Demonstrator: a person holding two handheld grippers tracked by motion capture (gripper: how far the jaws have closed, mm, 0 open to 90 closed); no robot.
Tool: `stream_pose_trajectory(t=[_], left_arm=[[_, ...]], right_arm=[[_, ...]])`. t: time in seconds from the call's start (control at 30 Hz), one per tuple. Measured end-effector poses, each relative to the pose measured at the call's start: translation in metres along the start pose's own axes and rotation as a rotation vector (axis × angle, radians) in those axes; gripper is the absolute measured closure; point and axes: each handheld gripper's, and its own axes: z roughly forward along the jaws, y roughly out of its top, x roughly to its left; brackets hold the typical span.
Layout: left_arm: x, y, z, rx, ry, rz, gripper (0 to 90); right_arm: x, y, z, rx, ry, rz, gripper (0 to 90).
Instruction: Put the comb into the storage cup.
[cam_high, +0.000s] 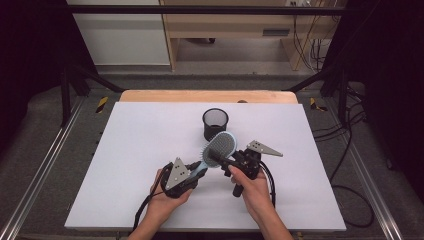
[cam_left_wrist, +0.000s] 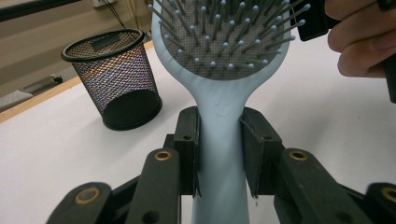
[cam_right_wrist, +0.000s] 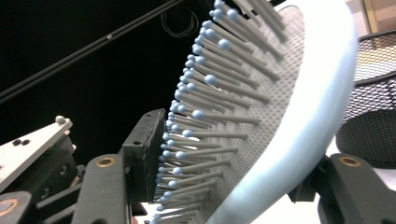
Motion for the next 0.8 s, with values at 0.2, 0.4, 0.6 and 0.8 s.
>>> stream_pose_trajectory(t=[0.2, 0.4, 0.6, 0.8], left_arm=[[0.0001, 0.0015, -0.0015, -0.006, 0.001, 0.008, 69.3], [-0.0002, 0.0012, -0.0013, -0.005, 0.005, 0.011, 69.4], [0.0, 0.0007, -0.0008, -0.001, 0.004, 0.012, 69.4], [0.0005, -0.0013, 0.0007, 0.007, 0.003, 0.004, 69.4]], right_arm=[[0.0012, 0.0004, -0.0013, -0.035, 0.031, 0.006, 45.7], [0.0017, 0.0004, -0.0019, -0.04, 0.05, 0.007, 48.6], [0.0022, 0.0005, -0.0022, -0.04, 0.058, 0.009, 50.5], [0.0025, -0.0001, -0.0006, -0.033, 0.048, -0.001, 52.4]])
